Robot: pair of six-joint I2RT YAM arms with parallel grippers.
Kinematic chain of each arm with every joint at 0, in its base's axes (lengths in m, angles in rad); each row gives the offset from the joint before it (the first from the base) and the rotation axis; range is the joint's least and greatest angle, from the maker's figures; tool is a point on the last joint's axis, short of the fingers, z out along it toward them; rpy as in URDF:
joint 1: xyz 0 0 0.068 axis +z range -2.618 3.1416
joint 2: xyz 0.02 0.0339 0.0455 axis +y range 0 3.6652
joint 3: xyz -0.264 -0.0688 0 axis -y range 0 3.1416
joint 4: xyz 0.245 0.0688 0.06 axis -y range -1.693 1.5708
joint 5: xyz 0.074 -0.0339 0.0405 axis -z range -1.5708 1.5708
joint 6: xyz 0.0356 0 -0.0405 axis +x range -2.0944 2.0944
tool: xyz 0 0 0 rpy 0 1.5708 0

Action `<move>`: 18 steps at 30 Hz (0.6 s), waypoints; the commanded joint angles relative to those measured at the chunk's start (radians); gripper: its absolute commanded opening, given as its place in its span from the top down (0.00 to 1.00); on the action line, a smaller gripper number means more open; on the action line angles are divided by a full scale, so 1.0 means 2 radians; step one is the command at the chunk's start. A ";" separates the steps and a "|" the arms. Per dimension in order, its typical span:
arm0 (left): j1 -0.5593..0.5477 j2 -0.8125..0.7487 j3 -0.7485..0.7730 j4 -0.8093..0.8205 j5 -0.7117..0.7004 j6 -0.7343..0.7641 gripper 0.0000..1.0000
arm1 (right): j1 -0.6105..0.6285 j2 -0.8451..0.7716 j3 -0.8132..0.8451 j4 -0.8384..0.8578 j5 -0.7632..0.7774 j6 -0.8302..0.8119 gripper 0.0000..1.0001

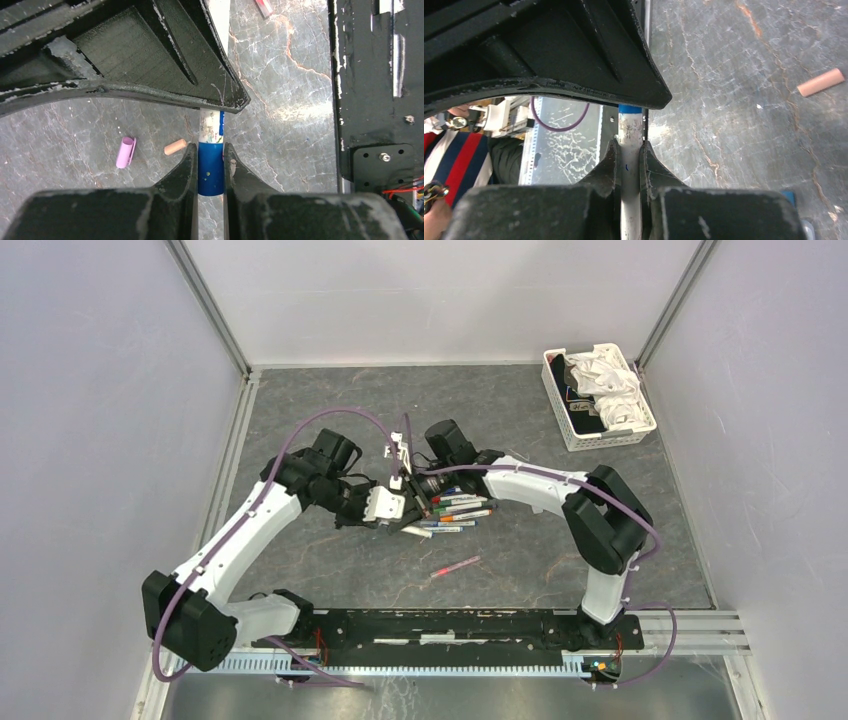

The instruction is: Open the pen caps

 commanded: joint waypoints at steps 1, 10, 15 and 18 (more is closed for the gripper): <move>0.004 -0.014 -0.015 0.028 -0.084 0.031 0.98 | -0.016 -0.041 -0.044 -0.028 0.010 -0.038 1.00; 0.057 0.002 -0.023 0.056 -0.149 0.077 0.98 | -0.054 -0.078 -0.094 -0.080 0.034 -0.086 1.00; 0.079 0.009 -0.033 0.075 -0.149 0.085 0.98 | -0.080 -0.105 -0.105 -0.110 0.048 -0.109 1.00; 0.081 0.013 -0.035 0.086 -0.122 0.070 0.98 | -0.109 -0.126 -0.108 -0.121 0.080 -0.112 1.00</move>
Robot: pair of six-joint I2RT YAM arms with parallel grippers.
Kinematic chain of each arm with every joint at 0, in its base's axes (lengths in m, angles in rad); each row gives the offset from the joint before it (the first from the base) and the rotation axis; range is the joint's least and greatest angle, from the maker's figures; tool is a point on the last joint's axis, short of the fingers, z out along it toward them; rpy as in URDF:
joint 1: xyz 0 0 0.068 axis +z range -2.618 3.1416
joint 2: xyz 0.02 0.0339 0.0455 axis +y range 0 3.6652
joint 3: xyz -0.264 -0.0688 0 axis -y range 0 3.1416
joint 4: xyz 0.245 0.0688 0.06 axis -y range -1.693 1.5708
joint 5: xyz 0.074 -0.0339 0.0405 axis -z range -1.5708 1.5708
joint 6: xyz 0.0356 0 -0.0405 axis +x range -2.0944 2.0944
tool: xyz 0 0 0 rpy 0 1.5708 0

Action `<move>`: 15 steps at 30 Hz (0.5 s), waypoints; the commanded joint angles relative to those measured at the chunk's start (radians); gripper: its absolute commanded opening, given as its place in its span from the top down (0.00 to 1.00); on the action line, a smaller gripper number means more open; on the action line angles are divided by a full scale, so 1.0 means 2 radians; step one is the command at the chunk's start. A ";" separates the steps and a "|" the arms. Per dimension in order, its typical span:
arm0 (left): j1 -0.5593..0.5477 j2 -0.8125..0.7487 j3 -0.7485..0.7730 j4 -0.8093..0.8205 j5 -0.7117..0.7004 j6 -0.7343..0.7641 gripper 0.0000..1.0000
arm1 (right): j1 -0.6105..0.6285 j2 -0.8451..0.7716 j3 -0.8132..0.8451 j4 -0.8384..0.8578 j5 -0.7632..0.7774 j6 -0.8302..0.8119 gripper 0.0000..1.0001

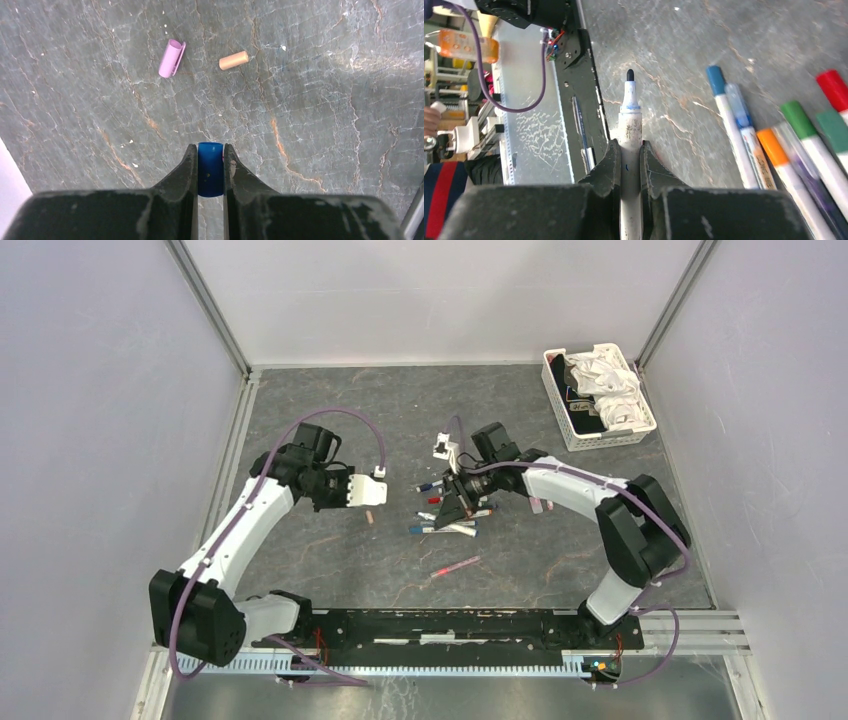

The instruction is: Open the pen caps

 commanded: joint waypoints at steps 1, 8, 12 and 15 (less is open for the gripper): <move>0.003 0.006 -0.005 0.017 0.027 0.000 0.98 | -0.041 -0.055 -0.006 -0.019 0.034 -0.016 1.00; -0.039 0.023 -0.064 0.091 0.112 -0.100 0.98 | -0.138 -0.071 0.022 -0.063 0.307 -0.001 1.00; -0.074 0.048 -0.094 0.155 0.100 -0.147 0.98 | -0.169 -0.067 0.004 -0.031 0.432 0.019 1.00; -0.083 0.080 -0.092 0.187 0.087 -0.161 0.98 | -0.176 -0.061 -0.013 0.007 0.478 0.033 1.00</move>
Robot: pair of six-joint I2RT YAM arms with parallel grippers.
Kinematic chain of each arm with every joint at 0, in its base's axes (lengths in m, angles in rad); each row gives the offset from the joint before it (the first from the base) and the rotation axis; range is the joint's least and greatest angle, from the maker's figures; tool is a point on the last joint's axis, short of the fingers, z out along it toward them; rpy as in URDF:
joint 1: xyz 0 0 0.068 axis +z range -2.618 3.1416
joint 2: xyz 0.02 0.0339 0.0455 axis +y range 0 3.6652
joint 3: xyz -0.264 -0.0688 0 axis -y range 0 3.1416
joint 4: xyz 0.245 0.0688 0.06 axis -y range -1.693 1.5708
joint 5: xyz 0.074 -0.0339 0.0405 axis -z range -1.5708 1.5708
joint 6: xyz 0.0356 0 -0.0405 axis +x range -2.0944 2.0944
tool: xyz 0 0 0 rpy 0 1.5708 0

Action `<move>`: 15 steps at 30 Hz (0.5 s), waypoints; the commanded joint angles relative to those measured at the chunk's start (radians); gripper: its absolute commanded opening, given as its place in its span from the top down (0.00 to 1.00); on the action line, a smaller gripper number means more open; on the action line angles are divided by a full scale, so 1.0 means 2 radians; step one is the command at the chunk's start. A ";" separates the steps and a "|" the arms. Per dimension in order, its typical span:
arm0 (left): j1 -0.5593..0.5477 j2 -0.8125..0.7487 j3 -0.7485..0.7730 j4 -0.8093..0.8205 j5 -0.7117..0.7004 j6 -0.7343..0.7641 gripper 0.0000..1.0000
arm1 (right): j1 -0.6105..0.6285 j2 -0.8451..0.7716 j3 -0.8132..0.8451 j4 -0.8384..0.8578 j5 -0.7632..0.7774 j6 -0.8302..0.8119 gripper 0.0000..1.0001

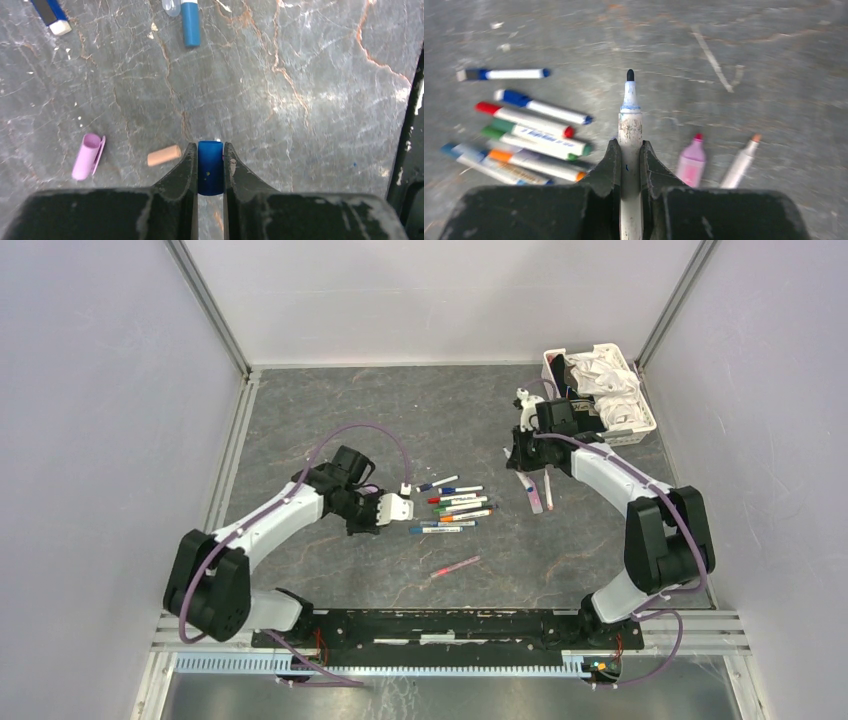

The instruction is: Open the pen caps

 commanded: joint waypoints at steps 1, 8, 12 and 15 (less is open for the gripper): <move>-0.010 0.037 0.004 0.083 0.003 -0.059 0.98 | -0.002 -0.002 -0.017 0.048 0.141 0.025 1.00; -0.019 0.089 -0.002 0.128 -0.033 -0.067 0.96 | -0.011 0.035 -0.009 0.070 0.213 0.018 1.00; -0.019 0.107 -0.006 0.142 -0.050 -0.070 0.86 | -0.014 0.056 -0.006 0.075 0.219 0.009 0.95; -0.020 0.107 0.000 0.132 -0.048 -0.077 0.76 | -0.015 0.067 -0.011 0.077 0.228 0.005 0.80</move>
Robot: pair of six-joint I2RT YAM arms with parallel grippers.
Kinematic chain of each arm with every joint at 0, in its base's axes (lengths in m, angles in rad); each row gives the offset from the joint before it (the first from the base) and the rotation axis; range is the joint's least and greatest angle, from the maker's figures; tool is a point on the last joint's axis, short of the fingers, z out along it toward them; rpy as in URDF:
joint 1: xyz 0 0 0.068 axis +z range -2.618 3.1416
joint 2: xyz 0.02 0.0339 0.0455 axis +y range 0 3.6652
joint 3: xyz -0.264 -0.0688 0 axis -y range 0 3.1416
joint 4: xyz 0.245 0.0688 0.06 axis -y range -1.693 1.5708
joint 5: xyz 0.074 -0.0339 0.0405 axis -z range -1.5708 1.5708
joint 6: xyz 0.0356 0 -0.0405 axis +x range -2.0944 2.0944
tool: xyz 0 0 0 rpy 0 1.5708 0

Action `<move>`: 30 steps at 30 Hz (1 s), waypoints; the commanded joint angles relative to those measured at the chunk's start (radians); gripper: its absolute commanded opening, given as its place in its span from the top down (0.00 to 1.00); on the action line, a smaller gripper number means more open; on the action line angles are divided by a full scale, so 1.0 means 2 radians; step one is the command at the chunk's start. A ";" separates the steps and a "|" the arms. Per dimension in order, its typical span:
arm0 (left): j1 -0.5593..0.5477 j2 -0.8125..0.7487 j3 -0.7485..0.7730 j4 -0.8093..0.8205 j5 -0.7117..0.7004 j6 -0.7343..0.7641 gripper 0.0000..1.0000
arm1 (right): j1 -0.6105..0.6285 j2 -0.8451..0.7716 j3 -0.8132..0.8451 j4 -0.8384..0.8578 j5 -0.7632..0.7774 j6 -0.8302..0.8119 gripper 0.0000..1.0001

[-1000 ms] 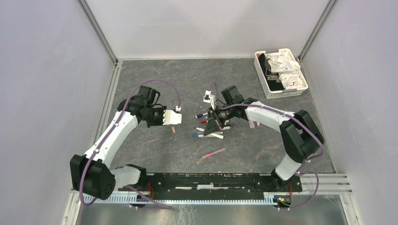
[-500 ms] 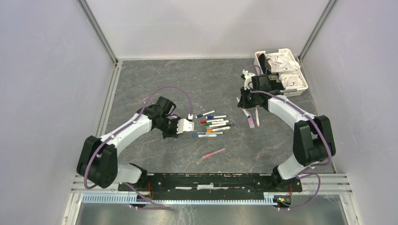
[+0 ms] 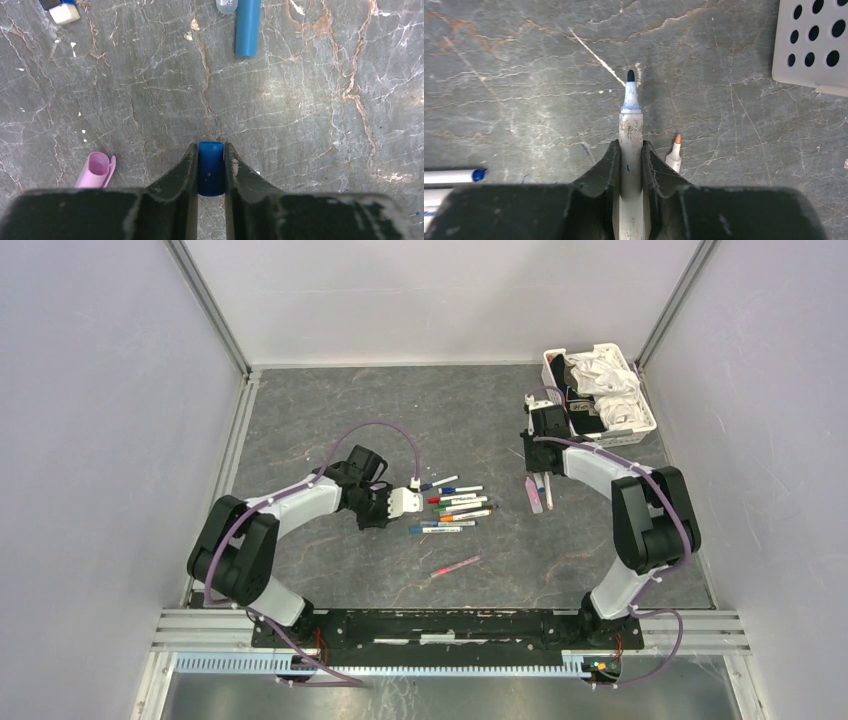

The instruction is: Open the pen caps

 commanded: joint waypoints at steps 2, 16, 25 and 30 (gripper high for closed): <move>-0.004 -0.010 0.018 -0.004 0.003 -0.036 0.68 | -0.003 0.015 -0.001 0.025 0.038 -0.010 0.79; -0.004 -0.076 0.139 -0.115 0.046 -0.094 0.15 | -0.003 0.008 -0.020 0.028 0.047 -0.002 0.62; -0.002 -0.121 0.233 -0.144 -0.037 -0.192 0.00 | 0.031 -0.070 -0.019 0.023 0.009 0.000 0.58; 0.003 -0.157 0.225 -0.148 -0.061 -0.196 0.00 | 0.112 -0.073 -0.019 0.034 -0.044 -0.037 0.53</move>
